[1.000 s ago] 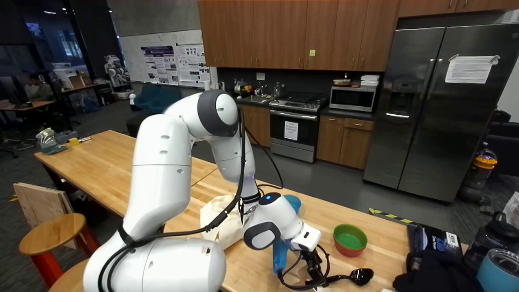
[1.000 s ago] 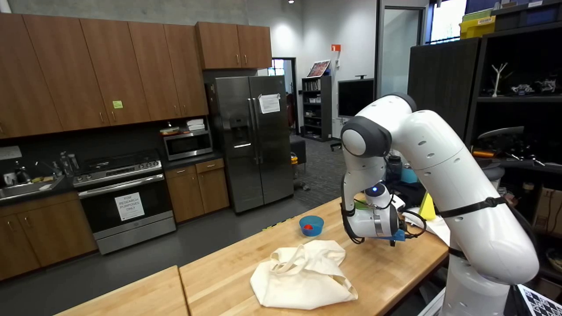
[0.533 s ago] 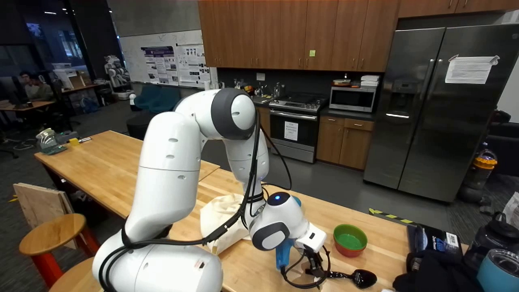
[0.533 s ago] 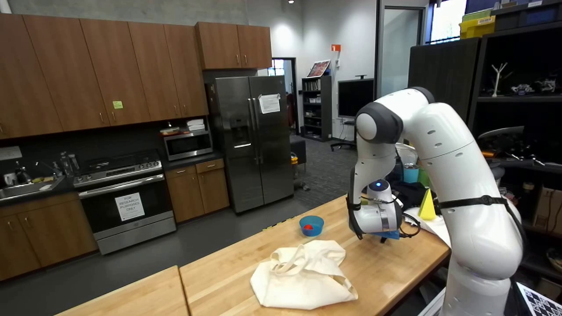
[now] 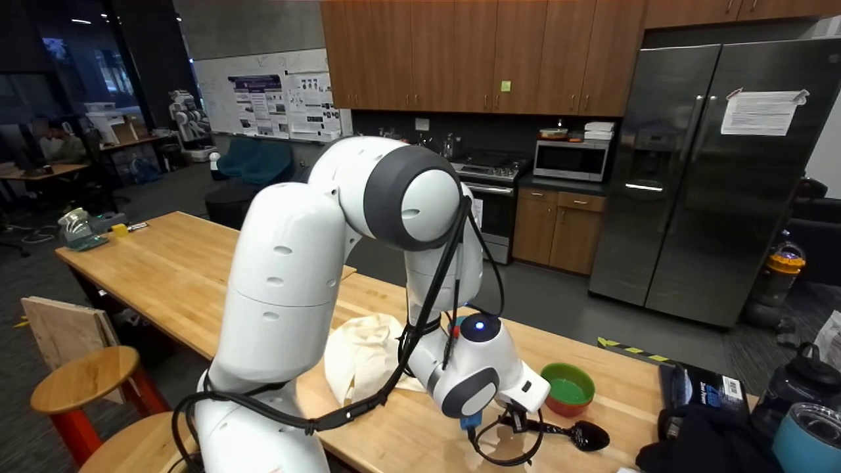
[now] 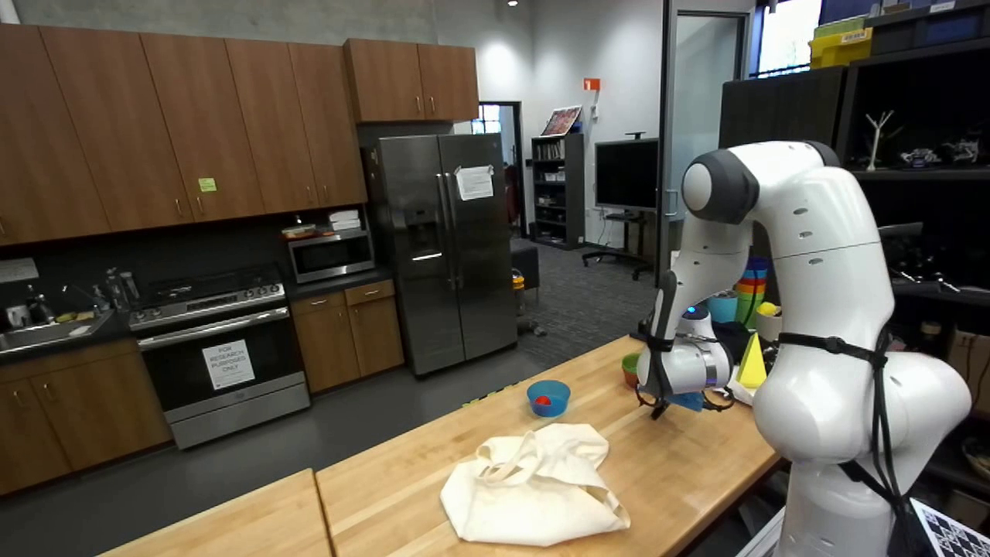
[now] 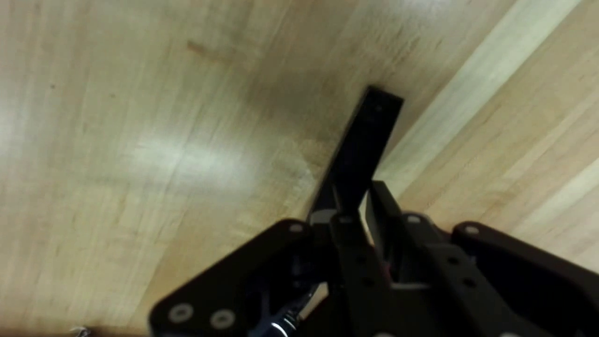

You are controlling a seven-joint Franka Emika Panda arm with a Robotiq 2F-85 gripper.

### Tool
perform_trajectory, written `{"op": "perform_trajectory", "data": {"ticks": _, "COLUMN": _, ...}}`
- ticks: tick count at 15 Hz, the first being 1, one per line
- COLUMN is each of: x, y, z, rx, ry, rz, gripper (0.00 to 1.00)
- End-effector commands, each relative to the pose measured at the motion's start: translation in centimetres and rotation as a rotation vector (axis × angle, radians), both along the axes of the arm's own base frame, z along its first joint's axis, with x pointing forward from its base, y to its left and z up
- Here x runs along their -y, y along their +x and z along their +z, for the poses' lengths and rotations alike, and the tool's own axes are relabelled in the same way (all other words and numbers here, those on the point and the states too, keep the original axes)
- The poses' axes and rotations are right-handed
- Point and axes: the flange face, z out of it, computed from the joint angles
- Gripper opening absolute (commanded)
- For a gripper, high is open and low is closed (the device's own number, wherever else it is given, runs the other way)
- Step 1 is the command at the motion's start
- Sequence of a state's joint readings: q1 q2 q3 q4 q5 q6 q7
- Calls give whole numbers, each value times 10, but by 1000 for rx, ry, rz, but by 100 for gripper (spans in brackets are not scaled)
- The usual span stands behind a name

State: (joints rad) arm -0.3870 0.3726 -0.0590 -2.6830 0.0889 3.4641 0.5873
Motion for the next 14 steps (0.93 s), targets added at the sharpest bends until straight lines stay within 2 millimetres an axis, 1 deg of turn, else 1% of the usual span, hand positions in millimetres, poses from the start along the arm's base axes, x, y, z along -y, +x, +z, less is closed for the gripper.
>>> {"op": "perform_trajectory", "data": {"ticks": 1, "x": 11, "y": -7, "z": 2, "rx": 30, "ry": 51, "rz": 9, "gripper": 1}}
{"op": "perform_trajectory", "data": {"ticks": 2, "x": 14, "y": -7, "z": 3, "rx": 38, "ry": 59, "rz": 14, "gripper": 2}}
{"op": "perform_trajectory", "data": {"ticks": 5, "x": 22, "y": -15, "z": 5, "rx": 51, "ry": 73, "rz": 32, "gripper": 1}}
{"op": "perform_trajectory", "data": {"ticks": 8, "x": 26, "y": -23, "z": 11, "rx": 55, "ry": 66, "rz": 54, "gripper": 1}}
{"op": "perform_trajectory", "data": {"ticks": 12, "x": 20, "y": -30, "z": 18, "rx": 53, "ry": 57, "rz": 75, "gripper": 1}}
{"op": "perform_trajectory", "data": {"ticks": 14, "x": 12, "y": -38, "z": 12, "rx": 32, "ry": 68, "rz": 82, "gripper": 1}}
